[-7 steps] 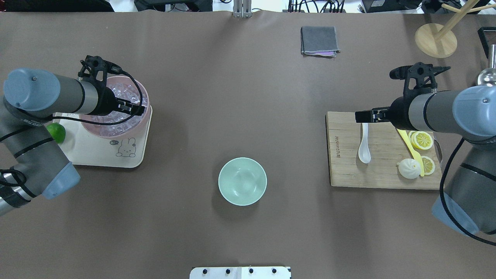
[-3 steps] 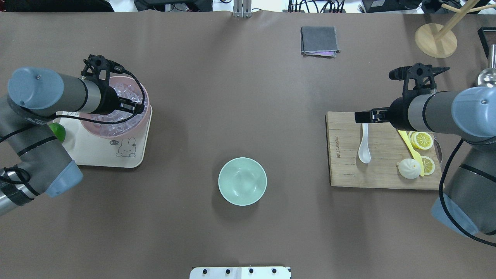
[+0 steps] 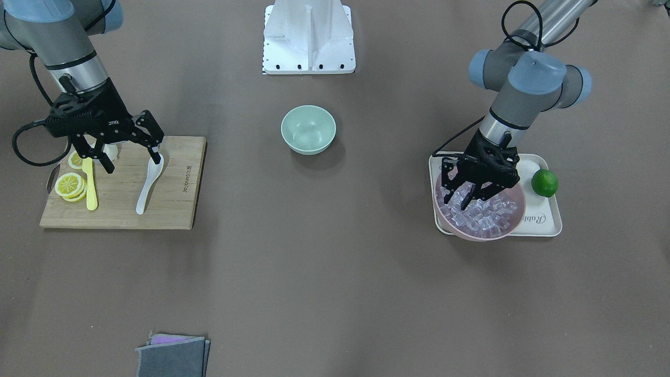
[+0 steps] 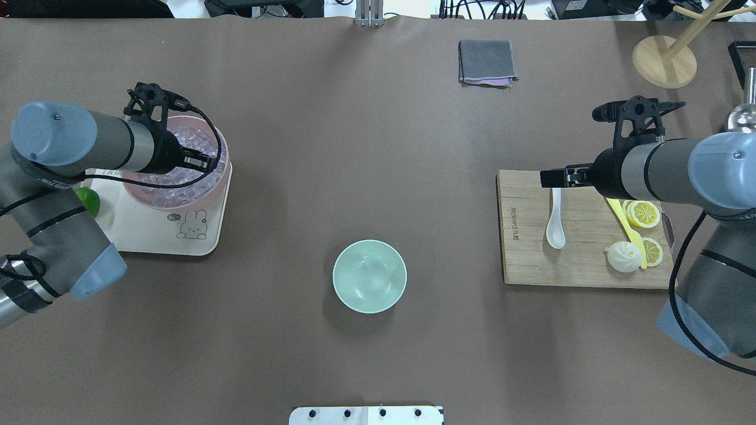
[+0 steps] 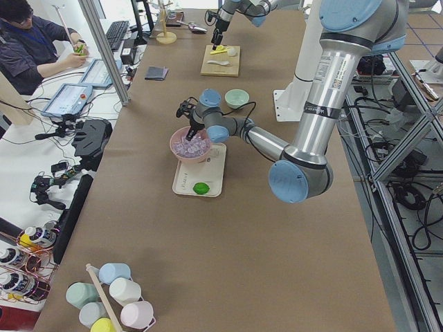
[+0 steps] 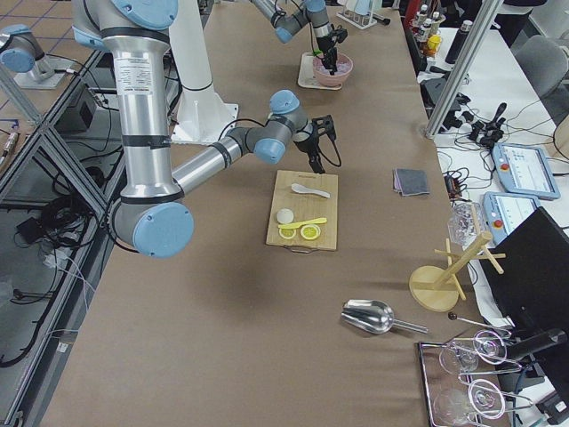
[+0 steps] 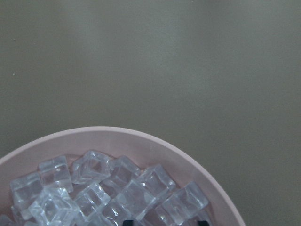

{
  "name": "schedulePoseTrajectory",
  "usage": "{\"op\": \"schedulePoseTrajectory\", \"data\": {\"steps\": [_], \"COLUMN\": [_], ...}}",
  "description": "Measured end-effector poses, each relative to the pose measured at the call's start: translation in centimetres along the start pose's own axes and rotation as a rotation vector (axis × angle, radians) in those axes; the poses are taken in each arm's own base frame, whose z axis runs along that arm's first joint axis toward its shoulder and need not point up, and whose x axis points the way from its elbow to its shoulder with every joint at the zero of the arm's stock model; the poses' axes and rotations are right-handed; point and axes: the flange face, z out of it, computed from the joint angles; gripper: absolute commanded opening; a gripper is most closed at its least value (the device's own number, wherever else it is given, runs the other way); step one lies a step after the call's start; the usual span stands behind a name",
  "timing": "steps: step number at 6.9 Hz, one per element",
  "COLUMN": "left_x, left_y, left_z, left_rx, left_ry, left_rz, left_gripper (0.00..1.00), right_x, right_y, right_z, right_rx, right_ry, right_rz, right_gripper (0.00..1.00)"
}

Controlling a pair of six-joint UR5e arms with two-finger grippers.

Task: Put spoon and ice into bowl

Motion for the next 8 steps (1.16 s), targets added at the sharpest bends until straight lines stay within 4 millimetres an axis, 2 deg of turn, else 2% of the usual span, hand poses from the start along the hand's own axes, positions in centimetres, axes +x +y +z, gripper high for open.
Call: {"op": "schedulePoseTrajectory", "data": {"steps": [2, 5, 7, 8], "left_x": [0.6, 2.8, 5.8, 8.3], "left_y": [-0.4, -1.5, -2.7, -2.3], "left_z": [-1.1, -4.2, -5.3, -4.8], "left_rx": [0.014, 0.06, 0.083, 0.068], "left_ry": [0.02, 0.073, 0.13, 0.164], "left_rz": [0.005, -0.022, -0.17, -0.239], "left_gripper": [0.0, 0.0, 0.0, 0.0], "right_x": [-0.1, -0.2, -0.5, -0.7], "right_y": [0.0, -0.1, 0.0, 0.2], "right_z": [0.0, -0.1, 0.0, 0.3], "right_rx": [0.001, 0.003, 0.004, 0.013], "right_ry": [-0.001, -0.006, -0.007, 0.003], "right_rz": [0.0, -0.001, -0.002, 0.002], "right_gripper": [1.0, 1.0, 1.0, 1.0]}}
